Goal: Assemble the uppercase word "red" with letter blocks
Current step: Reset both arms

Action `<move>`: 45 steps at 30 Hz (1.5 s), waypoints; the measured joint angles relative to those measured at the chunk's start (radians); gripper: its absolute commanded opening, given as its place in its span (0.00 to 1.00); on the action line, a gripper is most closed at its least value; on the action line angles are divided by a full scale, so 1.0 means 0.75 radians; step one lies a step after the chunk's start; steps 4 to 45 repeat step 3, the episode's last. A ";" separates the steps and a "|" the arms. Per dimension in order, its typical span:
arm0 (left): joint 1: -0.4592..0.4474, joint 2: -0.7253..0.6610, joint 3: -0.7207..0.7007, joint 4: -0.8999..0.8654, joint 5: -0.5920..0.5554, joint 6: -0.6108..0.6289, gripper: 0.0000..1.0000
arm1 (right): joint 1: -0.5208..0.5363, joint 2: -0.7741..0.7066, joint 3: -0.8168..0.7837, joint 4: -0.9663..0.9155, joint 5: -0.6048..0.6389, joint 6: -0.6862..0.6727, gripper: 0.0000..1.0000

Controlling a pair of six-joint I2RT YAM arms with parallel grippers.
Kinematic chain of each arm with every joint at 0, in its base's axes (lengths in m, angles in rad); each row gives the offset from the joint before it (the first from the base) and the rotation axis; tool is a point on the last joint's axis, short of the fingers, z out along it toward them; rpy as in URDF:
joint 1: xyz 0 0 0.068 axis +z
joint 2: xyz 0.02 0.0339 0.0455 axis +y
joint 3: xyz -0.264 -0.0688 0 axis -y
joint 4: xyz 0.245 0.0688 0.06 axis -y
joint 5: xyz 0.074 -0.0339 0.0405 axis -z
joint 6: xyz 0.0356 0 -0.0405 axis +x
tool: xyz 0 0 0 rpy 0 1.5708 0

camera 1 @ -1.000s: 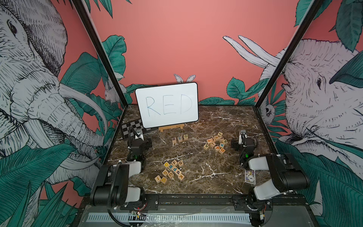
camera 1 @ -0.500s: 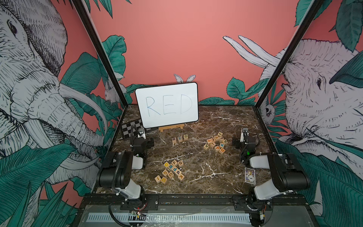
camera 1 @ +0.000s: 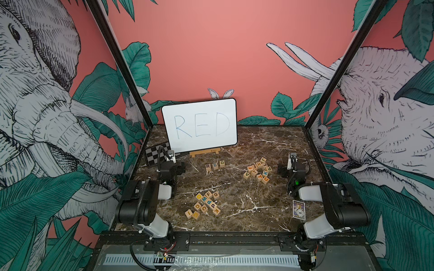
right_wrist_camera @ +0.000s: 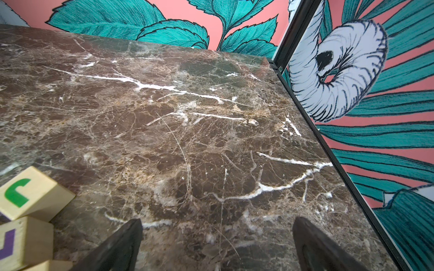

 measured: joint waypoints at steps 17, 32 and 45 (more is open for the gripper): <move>-0.001 0.000 0.000 -0.007 0.000 0.002 1.00 | -0.002 0.000 0.000 -0.004 -0.005 0.002 0.99; -0.001 0.000 0.000 -0.007 0.000 0.002 1.00 | -0.002 0.000 0.000 -0.004 -0.005 0.002 0.99; -0.001 0.000 0.000 -0.007 0.000 0.002 1.00 | -0.002 0.000 0.000 -0.004 -0.005 0.002 0.99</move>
